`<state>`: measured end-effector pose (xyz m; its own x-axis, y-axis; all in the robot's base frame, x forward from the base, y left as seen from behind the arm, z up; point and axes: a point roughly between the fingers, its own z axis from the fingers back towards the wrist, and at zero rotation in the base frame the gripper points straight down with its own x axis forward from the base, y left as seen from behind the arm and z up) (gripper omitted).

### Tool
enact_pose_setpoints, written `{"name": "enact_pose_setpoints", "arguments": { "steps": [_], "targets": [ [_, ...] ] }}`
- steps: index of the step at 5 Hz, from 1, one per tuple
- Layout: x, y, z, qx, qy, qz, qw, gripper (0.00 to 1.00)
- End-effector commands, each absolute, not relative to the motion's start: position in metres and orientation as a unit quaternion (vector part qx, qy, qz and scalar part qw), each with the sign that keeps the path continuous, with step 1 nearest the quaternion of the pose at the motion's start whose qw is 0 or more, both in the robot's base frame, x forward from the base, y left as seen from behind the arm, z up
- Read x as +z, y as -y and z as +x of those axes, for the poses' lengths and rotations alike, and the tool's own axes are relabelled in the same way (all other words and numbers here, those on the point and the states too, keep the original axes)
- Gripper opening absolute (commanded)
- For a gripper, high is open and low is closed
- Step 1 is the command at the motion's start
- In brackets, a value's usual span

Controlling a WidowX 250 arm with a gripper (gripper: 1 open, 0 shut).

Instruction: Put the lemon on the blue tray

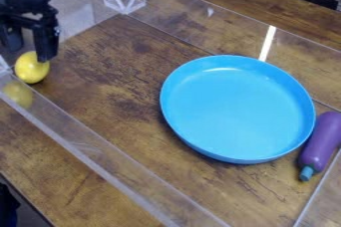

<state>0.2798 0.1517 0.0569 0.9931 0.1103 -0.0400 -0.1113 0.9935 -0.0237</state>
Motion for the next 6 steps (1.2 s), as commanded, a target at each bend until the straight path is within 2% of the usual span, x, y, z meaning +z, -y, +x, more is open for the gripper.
{"name": "enact_pose_setpoints", "arguments": {
  "steps": [1, 4, 5, 6],
  "targets": [
    [0.054, -0.165, 0.282, 0.052, -0.001, -0.002, 0.999, 1.0],
    [0.043, -0.154, 0.278, 0.158, -0.001, -0.004, 0.987, 1.0],
    [0.035, -0.169, 0.276, 0.174, -0.003, -0.003, 0.985, 0.0],
    [0.029, -0.183, 0.276, 0.188, -0.003, 0.002, 0.982, 0.0]
  ]
}}
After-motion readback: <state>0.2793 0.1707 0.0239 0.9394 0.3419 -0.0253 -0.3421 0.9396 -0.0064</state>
